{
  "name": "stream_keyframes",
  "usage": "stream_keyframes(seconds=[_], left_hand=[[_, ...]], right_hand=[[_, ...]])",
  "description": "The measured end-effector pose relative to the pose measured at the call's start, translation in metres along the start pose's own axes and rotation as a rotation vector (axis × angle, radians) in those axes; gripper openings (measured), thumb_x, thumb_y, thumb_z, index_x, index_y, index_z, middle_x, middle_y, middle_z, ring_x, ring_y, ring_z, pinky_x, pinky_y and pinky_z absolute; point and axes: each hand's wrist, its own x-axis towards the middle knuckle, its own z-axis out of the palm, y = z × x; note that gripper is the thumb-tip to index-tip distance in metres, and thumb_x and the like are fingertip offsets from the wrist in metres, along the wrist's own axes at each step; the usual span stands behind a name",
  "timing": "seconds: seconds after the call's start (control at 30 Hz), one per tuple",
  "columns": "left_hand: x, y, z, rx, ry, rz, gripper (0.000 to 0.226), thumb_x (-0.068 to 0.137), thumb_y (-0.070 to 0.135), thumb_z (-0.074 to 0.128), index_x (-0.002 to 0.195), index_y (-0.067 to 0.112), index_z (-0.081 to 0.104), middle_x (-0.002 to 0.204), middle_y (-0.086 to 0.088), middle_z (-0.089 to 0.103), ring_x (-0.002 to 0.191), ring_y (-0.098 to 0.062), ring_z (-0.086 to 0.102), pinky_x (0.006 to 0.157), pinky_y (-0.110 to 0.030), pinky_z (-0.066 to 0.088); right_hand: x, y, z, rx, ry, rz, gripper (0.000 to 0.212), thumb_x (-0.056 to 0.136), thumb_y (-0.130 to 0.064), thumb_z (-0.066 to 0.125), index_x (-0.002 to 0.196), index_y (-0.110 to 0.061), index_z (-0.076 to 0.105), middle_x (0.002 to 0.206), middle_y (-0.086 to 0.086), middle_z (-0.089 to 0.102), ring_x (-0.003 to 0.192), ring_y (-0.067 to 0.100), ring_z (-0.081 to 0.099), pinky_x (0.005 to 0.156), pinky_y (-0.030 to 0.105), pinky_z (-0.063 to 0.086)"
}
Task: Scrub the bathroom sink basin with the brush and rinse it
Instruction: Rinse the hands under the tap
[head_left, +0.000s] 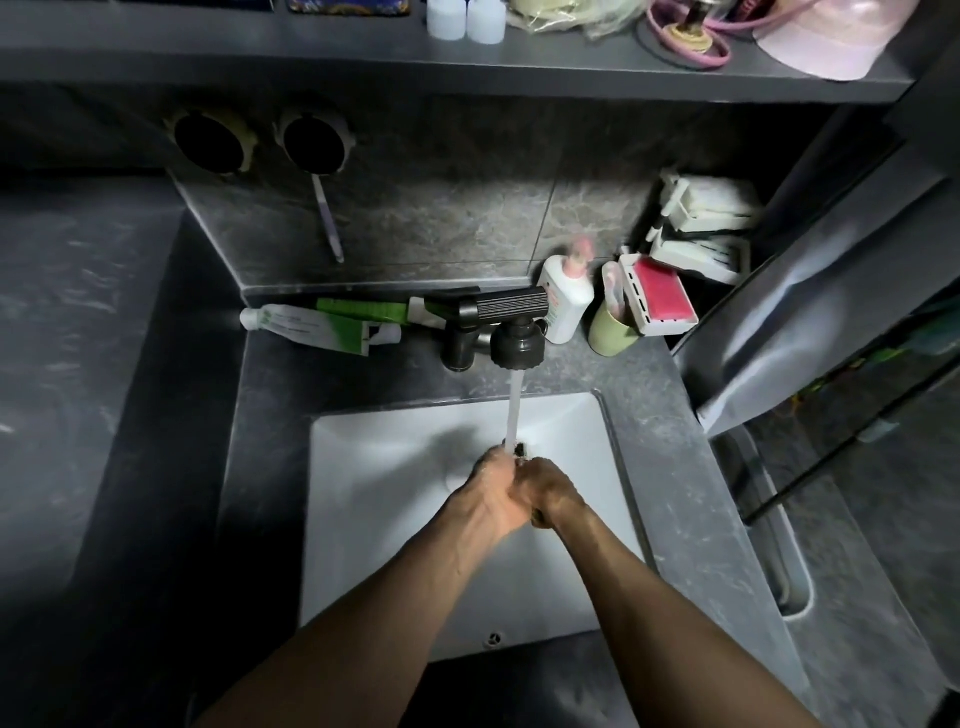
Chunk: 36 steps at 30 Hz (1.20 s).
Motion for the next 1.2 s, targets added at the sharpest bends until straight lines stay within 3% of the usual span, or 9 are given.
stream_keyframes(seconds=[0.2, 0.3, 0.37, 0.53, 0.67, 0.77, 0.83, 1.03, 1.2], left_hand=[[-0.018, 0.027, -0.021, -0.02, 0.076, -0.016, 0.046, 0.103, 0.043, 0.045, 0.073, 0.01, 0.055, 0.064, -0.012, 0.057, 0.076, -0.032, 0.058, 0.086, -0.047, 0.051], [-0.032, 0.018, -0.016, -0.017, -0.006, -0.075, 0.041, 0.103, 0.039, 0.045, 0.074, 0.012, 0.055, 0.063, -0.008, 0.058, 0.068, -0.028, 0.062, 0.082, -0.04, 0.052], [-0.042, 0.012, -0.008, 0.009, -0.057, -0.06, 0.039, 0.105, 0.032, 0.043, 0.073, 0.013, 0.054, 0.064, -0.006, 0.057, 0.063, -0.026, 0.061, 0.073, -0.038, 0.051], [-0.041, 0.039, -0.013, 0.087, -0.004, -0.037, 0.036, 0.094, 0.037, 0.05, 0.071, 0.011, 0.053, 0.062, -0.009, 0.054, 0.066, -0.028, 0.056, 0.077, -0.037, 0.054], [-0.048, 0.043, -0.011, 0.152, -0.093, -0.057, 0.032, 0.105, 0.013, 0.042, 0.075, 0.01, 0.051, 0.06, -0.007, 0.053, 0.056, -0.022, 0.054, 0.057, -0.029, 0.051], [-0.05, 0.062, -0.003, 0.188, -0.091, -0.042, 0.018, 0.094, 0.008, 0.039, 0.086, 0.003, 0.055, 0.078, -0.015, 0.055, 0.066, -0.031, 0.057, 0.077, -0.041, 0.058], [-0.048, 0.07, -0.001, 0.24, -0.032, -0.023, 0.017, 0.096, 0.01, 0.04, 0.098, 0.001, 0.053, 0.097, -0.017, 0.052, 0.079, -0.034, 0.06, 0.088, -0.049, 0.055], [-0.039, 0.052, 0.0, 0.275, -0.013, -0.062, 0.023, 0.102, 0.009, 0.04, 0.087, 0.005, 0.057, 0.075, -0.008, 0.057, 0.066, -0.017, 0.056, 0.066, -0.028, 0.056], [-0.036, 0.051, 0.004, 0.245, -0.019, -0.027, 0.032, 0.104, -0.003, 0.035, 0.085, 0.009, 0.058, 0.068, -0.003, 0.05, 0.048, -0.005, 0.046, 0.037, -0.012, 0.042]], right_hand=[[-0.036, -0.023, 0.025, -0.475, -0.14, -0.044, 0.024, 0.092, -0.009, 0.046, 0.109, -0.012, 0.063, 0.118, 0.015, 0.065, 0.1, 0.033, 0.068, 0.066, 0.035, 0.059], [-0.031, -0.01, 0.012, -0.403, -0.023, -0.042, 0.034, 0.1, -0.017, 0.045, 0.13, -0.008, 0.057, 0.133, 0.013, 0.059, 0.12, 0.033, 0.059, 0.088, 0.028, 0.054], [-0.021, -0.007, 0.004, -0.239, 0.027, -0.029, 0.034, 0.102, -0.021, 0.047, 0.132, -0.007, 0.055, 0.138, 0.014, 0.056, 0.126, 0.032, 0.054, 0.078, 0.018, 0.051], [-0.032, -0.025, 0.012, -0.475, -0.081, -0.047, 0.013, 0.092, -0.02, 0.05, 0.096, -0.015, 0.061, 0.093, 0.005, 0.065, 0.076, 0.025, 0.064, 0.052, 0.026, 0.049], [-0.03, -0.045, -0.007, -0.714, -0.156, 0.038, 0.024, 0.092, -0.009, 0.05, 0.069, -0.012, 0.049, 0.065, 0.003, 0.05, 0.051, 0.019, 0.051, 0.04, 0.022, 0.037], [-0.022, -0.067, -0.025, -0.801, -0.066, 0.05, 0.015, 0.091, -0.003, 0.055, 0.104, -0.007, 0.061, 0.086, 0.007, 0.066, 0.068, 0.023, 0.071, 0.052, 0.026, 0.054], [-0.014, -0.079, -0.036, -0.882, 0.022, 0.022, 0.061, 0.092, -0.002, 0.046, 0.149, -0.006, 0.027, 0.103, 0.009, 0.07, 0.07, 0.022, 0.072, 0.07, 0.032, 0.061], [-0.005, -0.133, -0.066, -0.87, -0.056, -0.023, 0.052, 0.092, -0.01, 0.06, 0.138, 0.004, 0.039, 0.079, 0.007, 0.067, 0.064, 0.016, 0.072, 0.047, 0.022, 0.051], [-0.002, -0.158, -0.071, -0.898, -0.079, -0.171, 0.044, 0.088, -0.005, 0.058, 0.123, -0.012, 0.031, 0.08, 0.01, 0.059, 0.041, 0.01, 0.052, 0.033, 0.015, 0.036]])
